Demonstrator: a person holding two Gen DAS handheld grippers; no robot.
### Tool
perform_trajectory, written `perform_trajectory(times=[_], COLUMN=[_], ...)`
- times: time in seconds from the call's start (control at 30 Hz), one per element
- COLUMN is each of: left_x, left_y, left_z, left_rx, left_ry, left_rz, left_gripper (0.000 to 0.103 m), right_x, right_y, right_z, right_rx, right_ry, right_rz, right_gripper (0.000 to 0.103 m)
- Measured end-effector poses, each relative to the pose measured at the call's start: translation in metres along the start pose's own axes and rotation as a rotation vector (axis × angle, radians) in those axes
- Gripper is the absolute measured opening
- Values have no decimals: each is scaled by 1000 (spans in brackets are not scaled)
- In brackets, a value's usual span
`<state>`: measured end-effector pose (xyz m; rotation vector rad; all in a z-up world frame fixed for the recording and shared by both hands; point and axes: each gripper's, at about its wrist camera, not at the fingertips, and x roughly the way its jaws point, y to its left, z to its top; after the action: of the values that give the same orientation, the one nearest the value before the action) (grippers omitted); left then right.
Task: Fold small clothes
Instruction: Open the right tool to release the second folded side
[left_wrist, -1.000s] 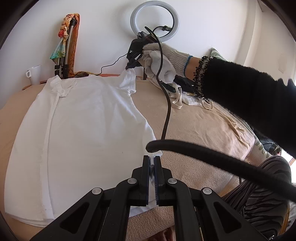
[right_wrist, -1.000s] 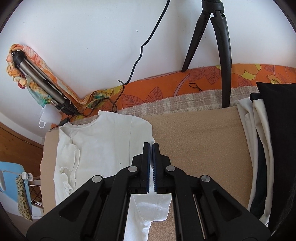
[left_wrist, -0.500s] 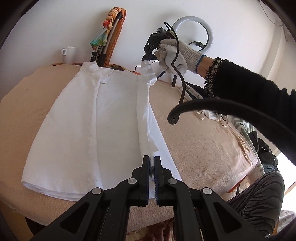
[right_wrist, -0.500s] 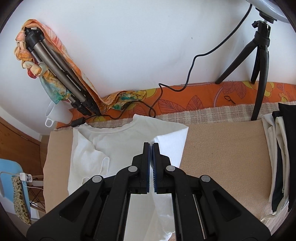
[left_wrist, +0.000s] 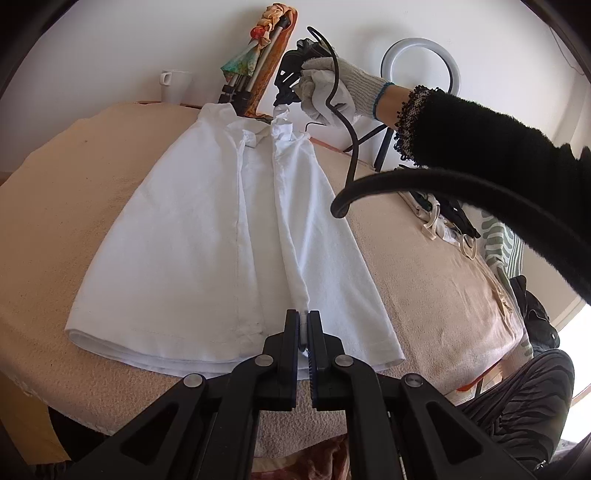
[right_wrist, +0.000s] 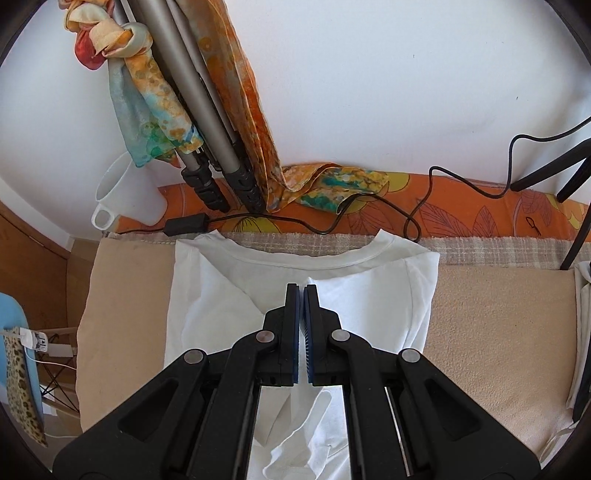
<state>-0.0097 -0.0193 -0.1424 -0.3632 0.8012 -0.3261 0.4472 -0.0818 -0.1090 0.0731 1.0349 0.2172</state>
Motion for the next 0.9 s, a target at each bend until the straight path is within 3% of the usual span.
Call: perform_trajectory(times=[0.17,0.3,0.37,0.43,0.47,0.6,0.9], left_x=[0,1,1,0,-1,-9,-37], left_y=[1,-1,-1,-1,-1,-2,-7], left_z=[-1,0,0,0,0,-2,-3], left_rx=[0,8,3,8,14,27,124], left_ry=[9,18,16,17,16,5,-22], left_rz=[4,14,16,19,26,35,76], left_gripper=[1,2,2,5,8,20,23], right_x=[16,21,15,3,-4,-36,-124], right_y=[4,0,-3,-6,-8,-17,-54], right_z=[-4,-1,1,4,4,3,-30], right_rx=[-10,7,24,45,47,43,61], right_ry=[19,38,17,-18,-35,-79,-151], right_rz=[-1,60,80,100,114,139,197], right_gripper=[4,5,14,47,49,50,50])
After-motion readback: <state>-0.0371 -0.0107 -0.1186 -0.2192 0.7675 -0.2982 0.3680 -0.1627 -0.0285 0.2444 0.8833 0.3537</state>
